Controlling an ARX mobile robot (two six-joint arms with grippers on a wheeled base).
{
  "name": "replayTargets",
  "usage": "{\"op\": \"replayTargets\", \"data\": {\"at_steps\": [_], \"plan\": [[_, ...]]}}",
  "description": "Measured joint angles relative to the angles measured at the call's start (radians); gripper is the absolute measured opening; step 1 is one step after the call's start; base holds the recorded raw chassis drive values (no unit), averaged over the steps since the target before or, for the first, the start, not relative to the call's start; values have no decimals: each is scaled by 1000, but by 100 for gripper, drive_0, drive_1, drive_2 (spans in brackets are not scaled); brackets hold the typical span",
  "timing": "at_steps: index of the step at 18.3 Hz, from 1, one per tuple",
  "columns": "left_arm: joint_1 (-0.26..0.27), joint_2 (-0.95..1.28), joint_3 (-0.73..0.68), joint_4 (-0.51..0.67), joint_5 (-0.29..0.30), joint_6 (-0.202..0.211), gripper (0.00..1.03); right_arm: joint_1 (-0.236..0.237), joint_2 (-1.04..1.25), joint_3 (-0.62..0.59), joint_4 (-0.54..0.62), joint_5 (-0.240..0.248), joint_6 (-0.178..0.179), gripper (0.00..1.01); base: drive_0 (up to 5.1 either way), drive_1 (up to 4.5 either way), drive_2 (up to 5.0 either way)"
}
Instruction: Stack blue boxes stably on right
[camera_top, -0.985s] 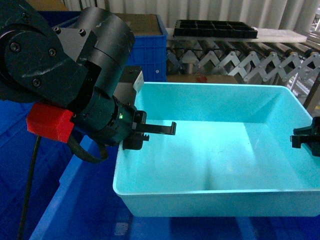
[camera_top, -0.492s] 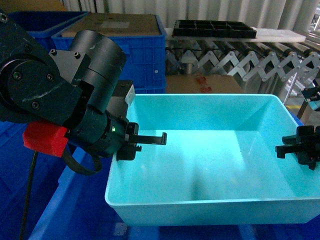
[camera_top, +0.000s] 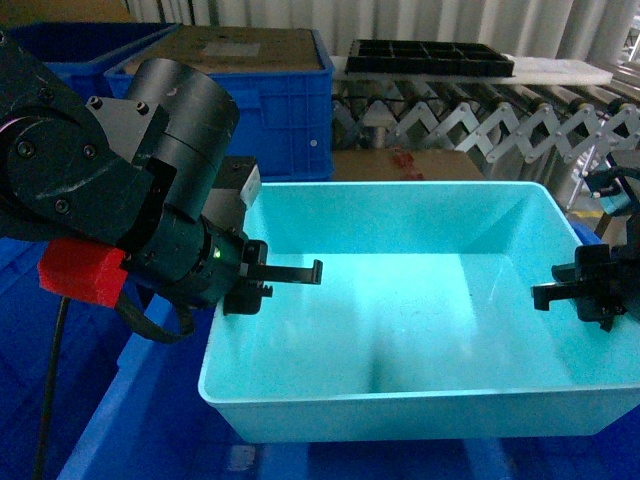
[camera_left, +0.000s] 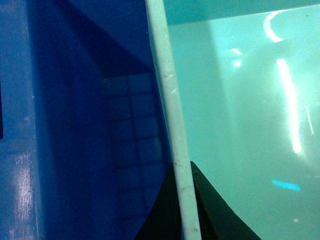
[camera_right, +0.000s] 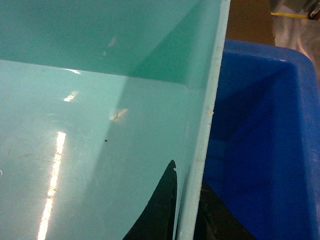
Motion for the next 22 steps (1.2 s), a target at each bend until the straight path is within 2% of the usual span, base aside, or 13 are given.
{"op": "replayTargets", "data": {"at_steps": [7, 8, 10, 11, 13, 15, 16, 20, 22], "plan": [[0, 1, 0, 0, 0, 0, 2, 0, 0, 0, 0, 0, -1, 7, 0, 0, 0], [1, 1, 0, 0, 3, 16, 8, 0, 0, 0, 0, 16, -31, 17, 0, 0, 0], [1, 1, 8, 7, 11, 50, 28, -2, 5, 0, -3, 43, -94, 37, 0, 0, 0], [1, 1, 10, 8, 11, 56, 36, -3, 5, 0, -3, 43, -104, 44, 0, 0, 0], [0, 1, 10, 8, 12, 63, 68, -6, 6, 0, -3, 46, -123, 76, 0, 0, 0], [0, 1, 10, 8, 12, 64, 88, -6, 5, 0, -3, 46, -125, 98, 0, 0, 0], [0, 1, 10, 8, 12, 69, 100, -6, 5, 1, -6, 46, -124, 98, 0, 0, 0], [23, -55, 12, 21, 17, 79, 98, -21, -33, 29, -4, 8, -124, 98, 0, 0, 0], [49, -143, 41, 0, 26, 76, 98, -48, -131, 39, -32, -21, -89, 98, 0, 0, 0]]}}
